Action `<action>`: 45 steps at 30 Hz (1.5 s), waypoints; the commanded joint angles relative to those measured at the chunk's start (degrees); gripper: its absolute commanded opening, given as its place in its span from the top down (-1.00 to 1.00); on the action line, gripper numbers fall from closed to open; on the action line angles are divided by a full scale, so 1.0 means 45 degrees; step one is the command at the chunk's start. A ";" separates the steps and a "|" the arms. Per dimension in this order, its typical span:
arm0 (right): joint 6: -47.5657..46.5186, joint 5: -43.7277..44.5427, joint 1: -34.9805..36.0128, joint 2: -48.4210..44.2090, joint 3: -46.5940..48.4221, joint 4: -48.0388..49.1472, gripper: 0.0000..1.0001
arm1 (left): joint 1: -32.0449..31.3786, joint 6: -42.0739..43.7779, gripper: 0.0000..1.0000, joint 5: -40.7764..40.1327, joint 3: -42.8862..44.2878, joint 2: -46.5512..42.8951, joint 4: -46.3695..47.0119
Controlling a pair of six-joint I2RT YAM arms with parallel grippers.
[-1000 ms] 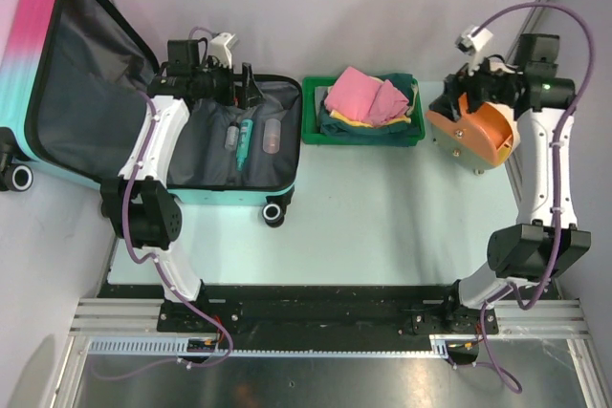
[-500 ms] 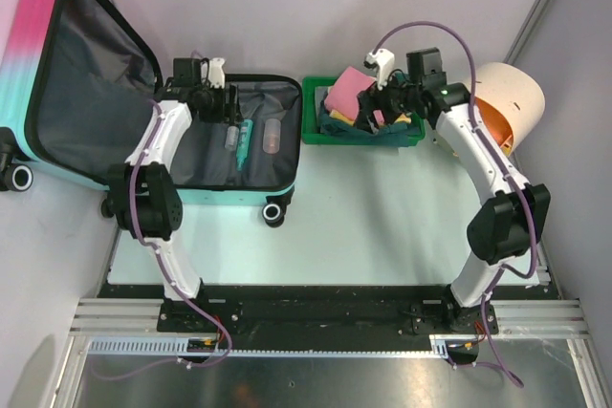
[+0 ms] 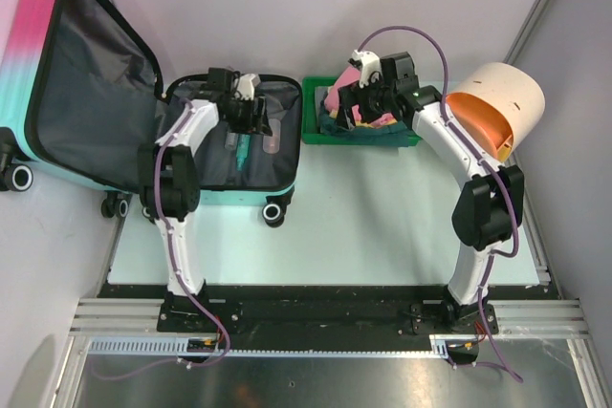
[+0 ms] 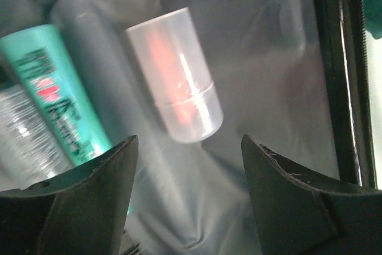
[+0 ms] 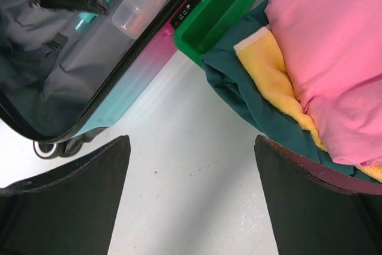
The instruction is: Open, take out, and arrange the luggage
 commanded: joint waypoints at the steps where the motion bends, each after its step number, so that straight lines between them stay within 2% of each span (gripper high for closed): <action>1: 0.0499 0.0342 -0.0021 0.0050 0.0868 0.0669 -0.79 | -0.0394 -0.0669 -0.49 0.0755 0.1069 0.0899 0.0194; 6: 0.0108 0.0303 -0.0041 -0.0126 0.0771 0.0416 -0.79 | -0.0259 -0.1041 -0.49 -0.0180 0.1208 0.0921 0.0310; 13: -0.0126 0.0225 -0.0119 -0.0341 0.0498 0.0376 -0.79 | 0.0523 -0.0612 -0.29 -0.1197 0.0055 -0.0173 0.0701; 26: -0.0146 0.0088 -0.0119 -0.0204 0.0654 0.0279 -0.79 | 0.1129 -0.0319 -0.10 -0.3638 0.0483 0.0529 0.0897; 33: 0.0030 -0.0029 -0.0139 -0.0029 0.0907 0.0298 -0.79 | 0.1129 0.0267 -0.03 -0.3561 0.0679 0.1291 0.0897; 40: 0.0225 -0.0361 -0.0177 0.0303 0.1435 0.0259 -0.79 | 0.1129 0.0443 0.02 -0.4243 0.0269 0.1857 0.0897; 45: 0.0927 -0.0907 -0.0158 0.0693 0.1728 0.0434 -0.79 | 0.1129 0.0483 0.06 -0.4012 0.0464 0.2170 0.0897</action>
